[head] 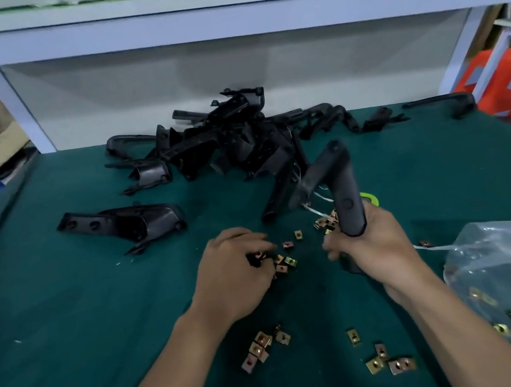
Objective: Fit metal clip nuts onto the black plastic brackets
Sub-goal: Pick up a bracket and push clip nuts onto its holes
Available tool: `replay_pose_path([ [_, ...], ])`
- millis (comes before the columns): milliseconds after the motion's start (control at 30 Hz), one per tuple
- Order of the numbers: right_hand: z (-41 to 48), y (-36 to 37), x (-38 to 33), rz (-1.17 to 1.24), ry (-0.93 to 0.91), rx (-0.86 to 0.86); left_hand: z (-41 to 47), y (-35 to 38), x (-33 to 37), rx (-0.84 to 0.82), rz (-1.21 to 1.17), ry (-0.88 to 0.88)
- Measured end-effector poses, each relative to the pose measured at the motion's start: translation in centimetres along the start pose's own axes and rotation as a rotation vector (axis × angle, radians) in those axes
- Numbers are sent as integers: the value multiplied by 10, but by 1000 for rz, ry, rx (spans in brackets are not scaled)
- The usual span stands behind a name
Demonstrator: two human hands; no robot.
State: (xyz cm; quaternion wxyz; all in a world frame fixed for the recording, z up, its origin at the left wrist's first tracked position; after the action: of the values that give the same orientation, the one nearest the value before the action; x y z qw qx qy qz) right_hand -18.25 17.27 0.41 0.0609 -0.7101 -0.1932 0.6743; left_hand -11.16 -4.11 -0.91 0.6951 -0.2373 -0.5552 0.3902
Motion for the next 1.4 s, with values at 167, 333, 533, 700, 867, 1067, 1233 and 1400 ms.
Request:
replay_pose_path([
  [167, -2, 3, 1, -33, 32, 41, 3, 1, -1, -145, -35, -10],
  [333, -1, 7, 2, -294, -10, 172, 4, 2, -4, -102, -100, -46],
  [533, 1, 10, 1, -399, -77, 195, 1, 4, -2, 56, -158, -95],
  [700, -1, 17, 1, -510, -180, 214, 0, -2, 5, 259, -365, -149],
  [867, -6, 22, 2, -517, -192, 201, -1, -5, 6, 301, -398, -181],
  [1067, -6, 32, 4, -571, -228, 112, -2, -3, 8, 208, -415, -145],
  [1233, -4, 35, 8, -555, -239, 144, -2, 0, 8, 197, -402, -166],
  [1400, 0, 35, 10, -580, -202, 106, 0, -3, 10, 214, -437, -203],
])
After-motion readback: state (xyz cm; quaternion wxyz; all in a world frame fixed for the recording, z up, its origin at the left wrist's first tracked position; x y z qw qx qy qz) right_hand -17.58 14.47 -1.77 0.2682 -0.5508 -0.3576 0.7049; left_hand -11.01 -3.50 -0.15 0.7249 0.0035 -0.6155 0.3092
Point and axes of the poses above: each hand's wrist, its own z-axis towards the middle knuckle, its own y-axis out of the palm, x = y × z, the point moved 2 cm from there along z, towards the middle knuckle, and after that the axes turned 4 degrees about y, right-handed, at the moved point
